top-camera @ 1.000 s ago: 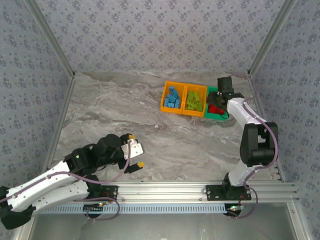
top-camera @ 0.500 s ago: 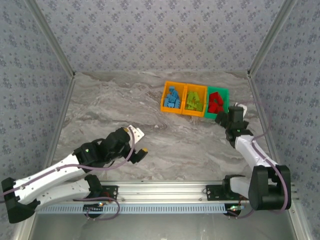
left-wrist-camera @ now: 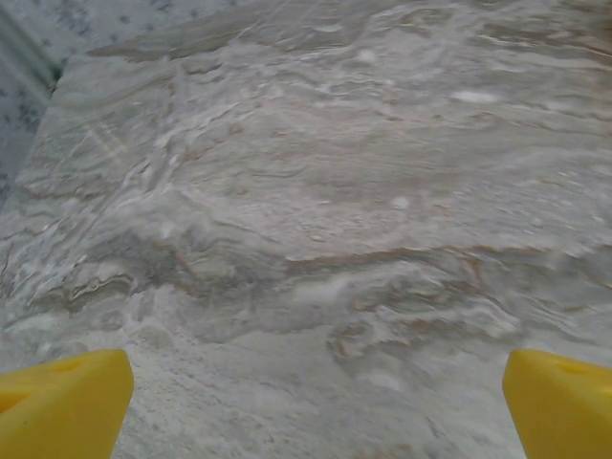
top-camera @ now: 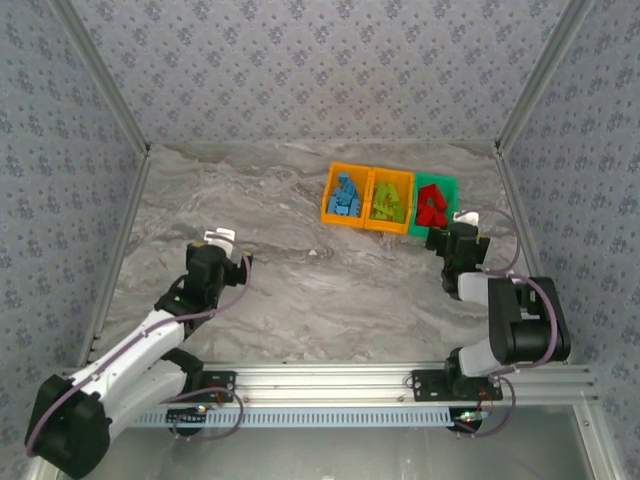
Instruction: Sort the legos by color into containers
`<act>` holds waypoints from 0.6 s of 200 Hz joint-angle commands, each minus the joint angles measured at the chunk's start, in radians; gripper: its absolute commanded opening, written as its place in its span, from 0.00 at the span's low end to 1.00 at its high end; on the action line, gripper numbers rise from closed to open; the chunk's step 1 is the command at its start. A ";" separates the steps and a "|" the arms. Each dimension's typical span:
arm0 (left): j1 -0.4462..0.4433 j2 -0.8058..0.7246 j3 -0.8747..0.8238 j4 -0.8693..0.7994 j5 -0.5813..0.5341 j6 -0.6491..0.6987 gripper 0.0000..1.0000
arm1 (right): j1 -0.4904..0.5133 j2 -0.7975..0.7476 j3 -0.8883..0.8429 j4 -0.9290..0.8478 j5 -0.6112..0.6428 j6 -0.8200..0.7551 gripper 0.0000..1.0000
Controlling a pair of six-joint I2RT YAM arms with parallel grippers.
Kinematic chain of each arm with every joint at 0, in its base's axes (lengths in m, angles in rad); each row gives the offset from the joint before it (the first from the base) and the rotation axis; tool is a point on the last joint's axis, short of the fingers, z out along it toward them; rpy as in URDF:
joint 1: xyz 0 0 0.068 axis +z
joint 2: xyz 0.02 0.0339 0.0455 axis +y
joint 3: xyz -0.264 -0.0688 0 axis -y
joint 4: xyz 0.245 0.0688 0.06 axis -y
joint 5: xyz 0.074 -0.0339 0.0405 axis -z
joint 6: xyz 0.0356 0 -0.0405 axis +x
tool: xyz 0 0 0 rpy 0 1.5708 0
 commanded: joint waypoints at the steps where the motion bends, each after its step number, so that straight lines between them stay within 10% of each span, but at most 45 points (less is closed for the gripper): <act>1: 0.057 0.035 0.009 0.151 0.045 -0.002 0.99 | -0.013 0.058 -0.090 0.337 -0.137 -0.078 1.00; 77: 0.233 0.202 -0.025 0.390 0.008 0.038 0.99 | -0.016 0.042 -0.067 0.257 -0.084 -0.052 1.00; 120: 0.433 0.503 0.035 0.619 0.246 -0.018 0.99 | -0.016 0.044 -0.066 0.260 -0.085 -0.053 1.00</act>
